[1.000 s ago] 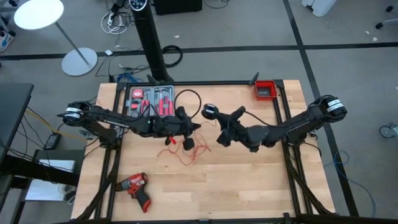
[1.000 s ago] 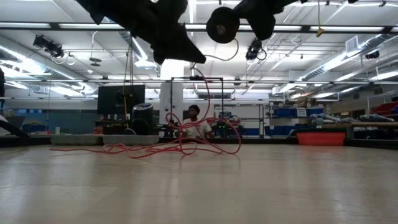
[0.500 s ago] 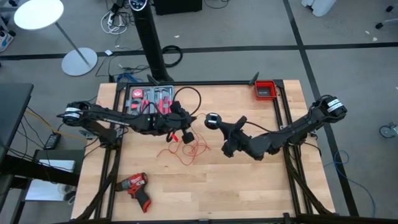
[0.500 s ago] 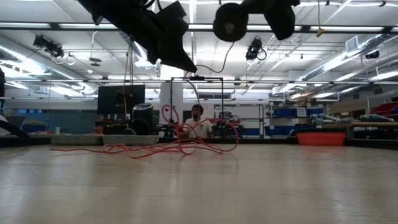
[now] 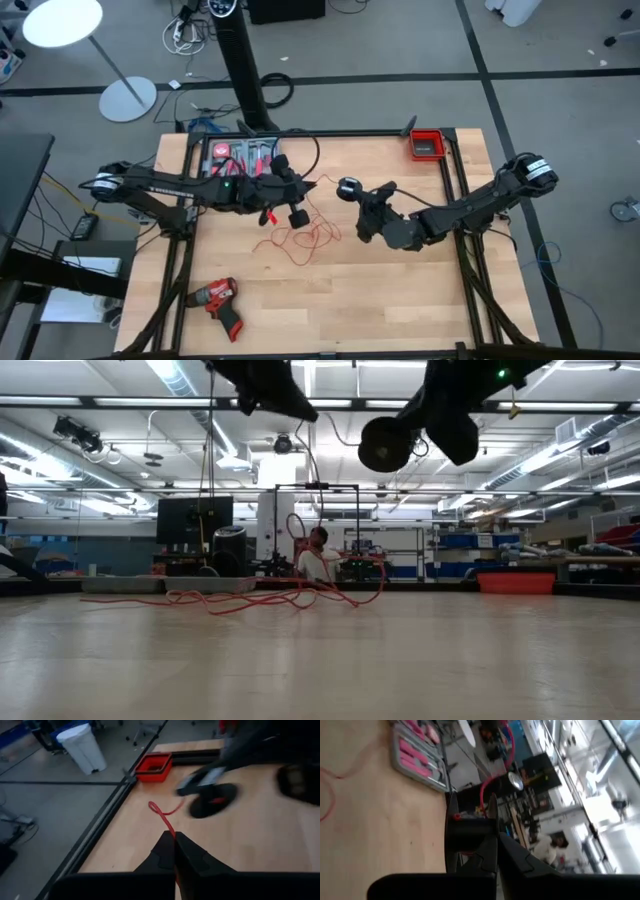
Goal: Coil cords
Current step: Coil the red wire on the black spool
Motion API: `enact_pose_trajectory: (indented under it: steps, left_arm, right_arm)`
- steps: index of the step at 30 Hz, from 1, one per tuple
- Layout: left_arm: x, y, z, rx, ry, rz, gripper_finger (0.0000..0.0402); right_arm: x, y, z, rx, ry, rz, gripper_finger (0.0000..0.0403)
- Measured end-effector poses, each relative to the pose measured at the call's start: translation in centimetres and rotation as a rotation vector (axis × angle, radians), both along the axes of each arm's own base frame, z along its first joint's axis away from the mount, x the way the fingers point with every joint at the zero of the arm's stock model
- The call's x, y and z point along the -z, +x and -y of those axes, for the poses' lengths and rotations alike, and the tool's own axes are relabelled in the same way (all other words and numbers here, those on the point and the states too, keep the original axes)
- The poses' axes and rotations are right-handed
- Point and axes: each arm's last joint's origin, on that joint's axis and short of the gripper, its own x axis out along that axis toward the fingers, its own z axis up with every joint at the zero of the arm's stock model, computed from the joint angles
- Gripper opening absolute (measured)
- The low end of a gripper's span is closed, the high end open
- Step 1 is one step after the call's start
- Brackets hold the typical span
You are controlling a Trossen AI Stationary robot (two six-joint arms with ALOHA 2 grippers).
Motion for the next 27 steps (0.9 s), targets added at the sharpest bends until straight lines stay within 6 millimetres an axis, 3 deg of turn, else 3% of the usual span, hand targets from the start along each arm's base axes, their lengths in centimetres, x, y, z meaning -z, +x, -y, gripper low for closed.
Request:
enact_pose_trajectory:
  steps: [7, 14, 18, 27]
  left_arm:
    - [-0.7, 0.1, 2.1, 0.072, -0.006, 0.048, 0.0001]
    - [-1.1, 0.2, 2.7, 0.107, -0.011, 0.083, 0.0001]
    - [-1.1, 0.7, 2.8, 0.136, -0.019, 0.116, 0.0001]
    - [1.5, 3.4, 2.9, 0.164, 0.032, 0.094, 0.0001]
  right_arm:
    - [0.0, 0.7, 3.1, 0.123, 0.082, 0.106, 0.0]
    - [-1.2, 1.6, 5.5, 0.096, 0.186, 0.288, 0.0]
    - [-2.1, 1.9, 6.3, 0.092, 0.206, 0.395, 0.0]
    - [-3.2, 2.2, 6.4, -0.014, 0.25, 0.511, 0.0]
